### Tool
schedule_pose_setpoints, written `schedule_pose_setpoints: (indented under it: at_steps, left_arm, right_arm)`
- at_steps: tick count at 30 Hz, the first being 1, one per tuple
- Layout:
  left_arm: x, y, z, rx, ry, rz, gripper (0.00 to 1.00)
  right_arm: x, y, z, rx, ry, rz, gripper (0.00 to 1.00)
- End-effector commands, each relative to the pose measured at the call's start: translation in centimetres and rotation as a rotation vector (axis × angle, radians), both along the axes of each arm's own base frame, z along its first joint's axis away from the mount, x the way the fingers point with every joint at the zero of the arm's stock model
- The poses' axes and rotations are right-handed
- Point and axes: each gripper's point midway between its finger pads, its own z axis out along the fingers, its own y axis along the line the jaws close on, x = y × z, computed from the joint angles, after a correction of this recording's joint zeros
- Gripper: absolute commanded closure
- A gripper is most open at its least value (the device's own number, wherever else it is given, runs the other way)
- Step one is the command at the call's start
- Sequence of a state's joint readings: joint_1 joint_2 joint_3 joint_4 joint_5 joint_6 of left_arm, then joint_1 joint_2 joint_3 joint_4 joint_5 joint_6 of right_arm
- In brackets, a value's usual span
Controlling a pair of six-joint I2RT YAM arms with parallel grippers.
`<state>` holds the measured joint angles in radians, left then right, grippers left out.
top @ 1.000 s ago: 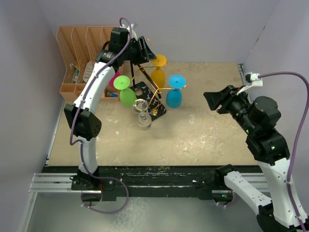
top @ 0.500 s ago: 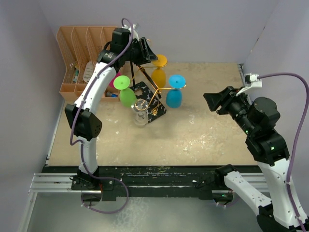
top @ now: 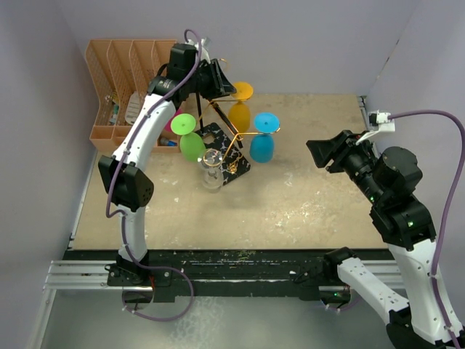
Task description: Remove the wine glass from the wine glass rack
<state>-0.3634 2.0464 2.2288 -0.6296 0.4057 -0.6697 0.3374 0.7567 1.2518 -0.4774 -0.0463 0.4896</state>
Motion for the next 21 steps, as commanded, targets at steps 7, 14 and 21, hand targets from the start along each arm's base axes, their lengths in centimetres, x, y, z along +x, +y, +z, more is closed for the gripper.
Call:
schedule_pose_setpoints:
  at_steps: [7, 14, 21]
  left_arm:
    - [0.4, -0.9, 1.6, -0.056, -0.058, -0.018, 0.78]
    - [0.4, -1.6, 2.5, -0.154, -0.077, -0.014, 0.81]
    - [0.5, -2.0, 2.2, -0.182, -0.055, -0.022, 0.68]
  right_arm:
    - [-0.2, -0.3, 1.1, 0.014, -0.047, -0.009, 0.5]
    - [-0.5, -0.5, 1.2, 0.021, -0.058, -0.016, 0.5]
    - [-0.7, -0.6, 1.3, 0.02, -0.059, -0.02, 0.5]
